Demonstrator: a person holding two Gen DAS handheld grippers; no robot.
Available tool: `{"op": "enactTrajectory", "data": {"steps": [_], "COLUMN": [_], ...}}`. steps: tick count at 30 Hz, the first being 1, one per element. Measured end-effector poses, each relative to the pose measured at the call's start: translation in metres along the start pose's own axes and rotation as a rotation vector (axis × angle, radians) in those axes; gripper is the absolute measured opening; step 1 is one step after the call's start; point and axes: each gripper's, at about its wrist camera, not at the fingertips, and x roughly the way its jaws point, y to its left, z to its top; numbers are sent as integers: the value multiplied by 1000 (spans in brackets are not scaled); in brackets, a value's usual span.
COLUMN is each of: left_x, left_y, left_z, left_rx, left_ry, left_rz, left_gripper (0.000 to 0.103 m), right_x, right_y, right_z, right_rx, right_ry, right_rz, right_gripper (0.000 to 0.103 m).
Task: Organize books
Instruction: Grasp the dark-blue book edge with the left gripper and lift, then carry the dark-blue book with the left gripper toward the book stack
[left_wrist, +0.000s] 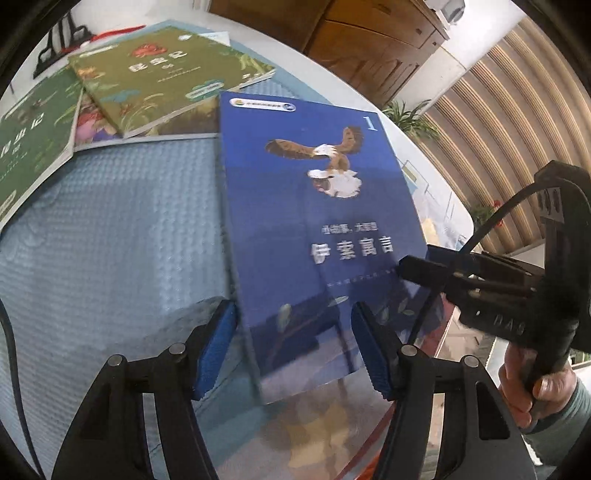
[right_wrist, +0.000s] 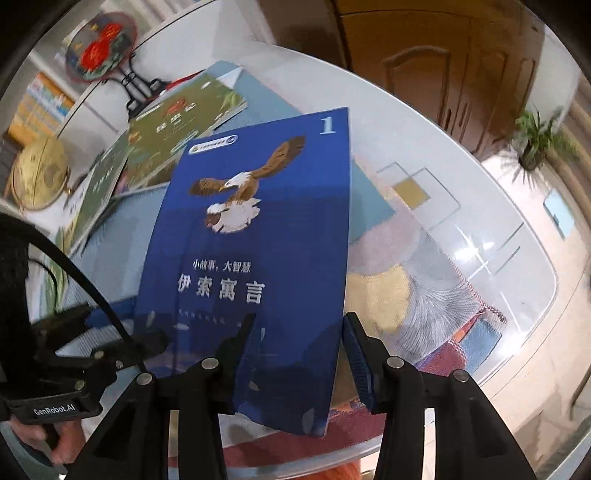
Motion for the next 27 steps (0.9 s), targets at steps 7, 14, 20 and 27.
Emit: {"op": "enactTrajectory", "data": {"steps": [7,14,20,27], "left_x": [-34,10,40,20], "left_y": [34,34,9,19], "left_z": [6,3,13,24], "left_rx": [-280,-384,-435,-560], "left_ry": [-111,-54,-12,-48], "left_rz": [-419,-418,-448,-725], "left_gripper": [58,31,13,11], "right_x": [-3,-2,-4,-17], "right_y": [-17,-21,-21,-52], "right_z": [-1,1,7,10], "right_rx": [50,83,108,249], "right_ry": [-4,-3,28,35], "right_rz": [70,124,155,392], "right_gripper": [45,47,49,69]}}
